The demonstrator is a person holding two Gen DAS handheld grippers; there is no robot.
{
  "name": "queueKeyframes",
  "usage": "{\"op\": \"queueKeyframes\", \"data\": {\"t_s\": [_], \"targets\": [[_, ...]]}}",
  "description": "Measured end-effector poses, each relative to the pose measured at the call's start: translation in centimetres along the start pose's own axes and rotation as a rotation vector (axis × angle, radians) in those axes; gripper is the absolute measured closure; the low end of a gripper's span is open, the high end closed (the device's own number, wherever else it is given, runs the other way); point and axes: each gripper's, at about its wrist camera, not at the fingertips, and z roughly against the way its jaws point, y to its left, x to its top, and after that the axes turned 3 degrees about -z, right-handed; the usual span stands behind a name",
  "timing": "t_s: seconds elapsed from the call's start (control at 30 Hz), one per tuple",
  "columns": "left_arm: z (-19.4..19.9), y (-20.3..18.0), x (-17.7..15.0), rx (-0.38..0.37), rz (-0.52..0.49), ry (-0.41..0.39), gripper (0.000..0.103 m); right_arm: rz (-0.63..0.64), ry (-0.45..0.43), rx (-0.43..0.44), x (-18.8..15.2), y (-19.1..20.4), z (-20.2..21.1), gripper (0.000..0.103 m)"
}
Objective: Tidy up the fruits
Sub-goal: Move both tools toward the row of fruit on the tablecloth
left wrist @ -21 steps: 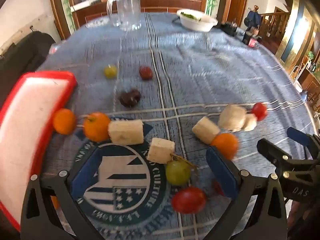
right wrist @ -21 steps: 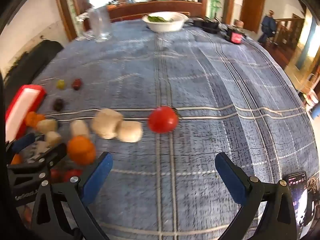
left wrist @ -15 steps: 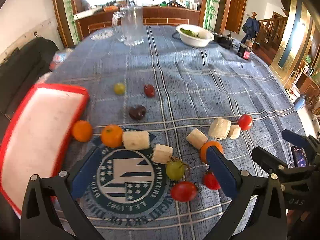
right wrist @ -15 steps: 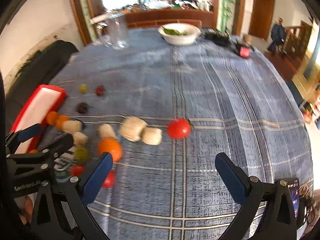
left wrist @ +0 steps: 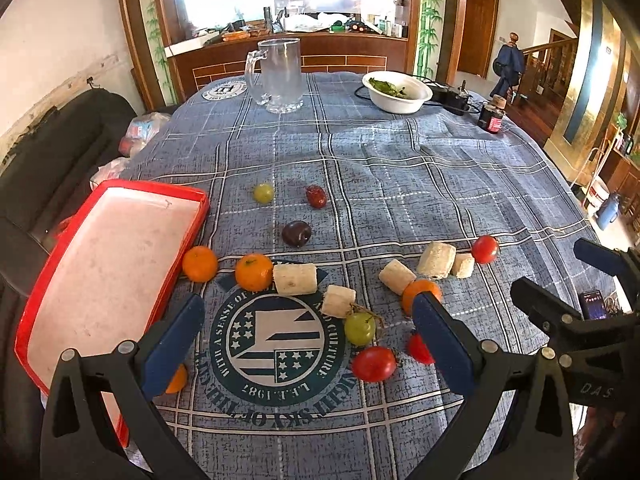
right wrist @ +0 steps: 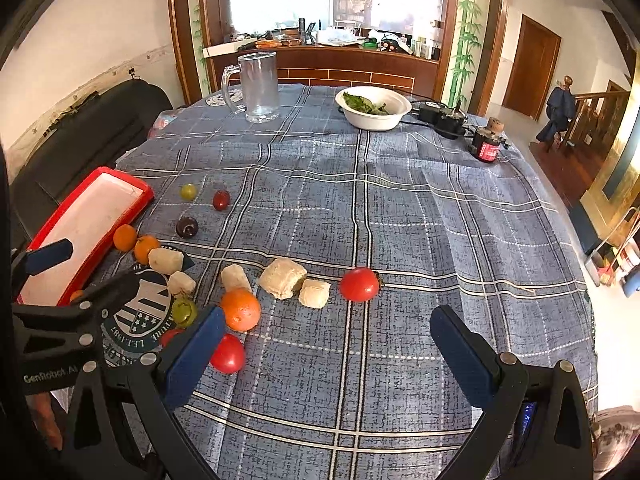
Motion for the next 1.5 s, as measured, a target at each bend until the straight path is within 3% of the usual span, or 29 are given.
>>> {"op": "queueKeyframes", "data": {"t_s": [0.53,0.83,1.0,1.5], "targets": [[-0.4,0.3,-0.5,-0.033,0.019,0.022,0.0,-0.014,-0.004,0.009,-0.2,0.2,0.1,0.0],[-1.5,3.0,-0.8,-0.053,0.076,0.077,0.0,-0.004,-0.004,0.041,0.2,0.2,0.5,0.0],[-2.7,4.0,-1.9,-0.084,0.12,0.132,0.0,-0.032,0.025,0.067,-0.1,0.3,-0.1,0.0],[-4.0,3.2,-2.6,-0.13,0.098,0.135,0.0,-0.012,0.093,0.107,-0.1,0.8,-1.8,0.006]]}}
